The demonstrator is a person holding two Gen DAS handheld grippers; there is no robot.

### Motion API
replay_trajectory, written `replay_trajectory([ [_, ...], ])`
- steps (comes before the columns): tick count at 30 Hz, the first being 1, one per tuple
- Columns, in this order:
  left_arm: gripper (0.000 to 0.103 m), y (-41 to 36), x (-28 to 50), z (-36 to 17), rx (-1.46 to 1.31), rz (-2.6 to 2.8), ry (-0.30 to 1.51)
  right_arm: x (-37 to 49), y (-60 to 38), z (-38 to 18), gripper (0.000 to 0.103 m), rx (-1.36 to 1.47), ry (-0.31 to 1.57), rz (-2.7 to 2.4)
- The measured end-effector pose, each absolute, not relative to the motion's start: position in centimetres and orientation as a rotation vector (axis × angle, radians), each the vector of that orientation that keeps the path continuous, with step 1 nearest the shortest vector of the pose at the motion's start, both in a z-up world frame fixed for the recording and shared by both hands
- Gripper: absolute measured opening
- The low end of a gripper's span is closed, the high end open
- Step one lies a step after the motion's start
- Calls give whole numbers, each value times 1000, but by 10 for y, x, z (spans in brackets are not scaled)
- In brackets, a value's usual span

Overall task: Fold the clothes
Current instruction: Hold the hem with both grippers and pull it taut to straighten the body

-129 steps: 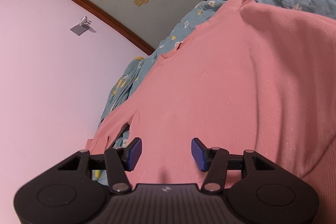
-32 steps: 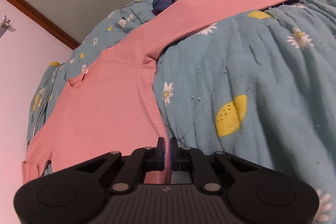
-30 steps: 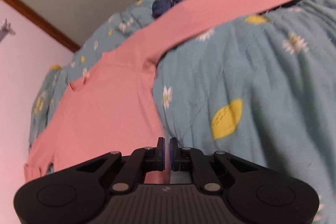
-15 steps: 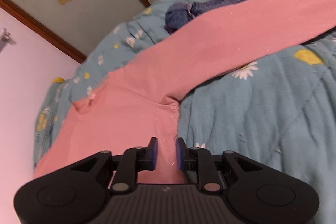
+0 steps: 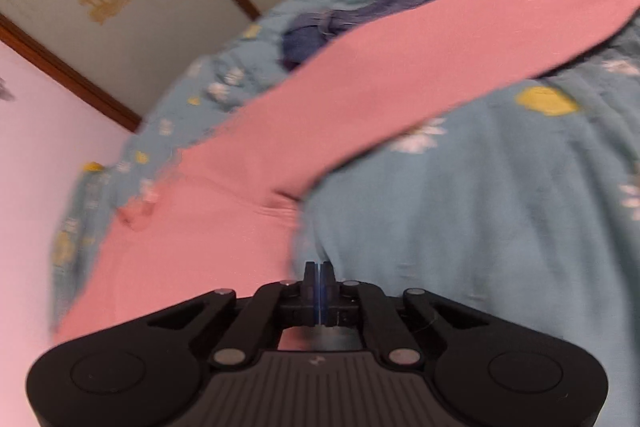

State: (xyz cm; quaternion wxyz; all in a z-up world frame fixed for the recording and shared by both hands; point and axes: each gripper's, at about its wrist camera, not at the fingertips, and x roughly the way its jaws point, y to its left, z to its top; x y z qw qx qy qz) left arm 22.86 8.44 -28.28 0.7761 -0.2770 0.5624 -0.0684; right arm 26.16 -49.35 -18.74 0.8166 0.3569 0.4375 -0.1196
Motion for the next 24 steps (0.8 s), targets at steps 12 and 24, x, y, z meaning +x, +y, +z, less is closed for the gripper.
replay_trajectory([
  [12,15,86,227,-283,-616,-153,1213,231,-470,-182,18,775,1011,-128],
  [24,15,87,225,-281,-606,-165,1208,191,-465,-164,6,789,1060,-200],
])
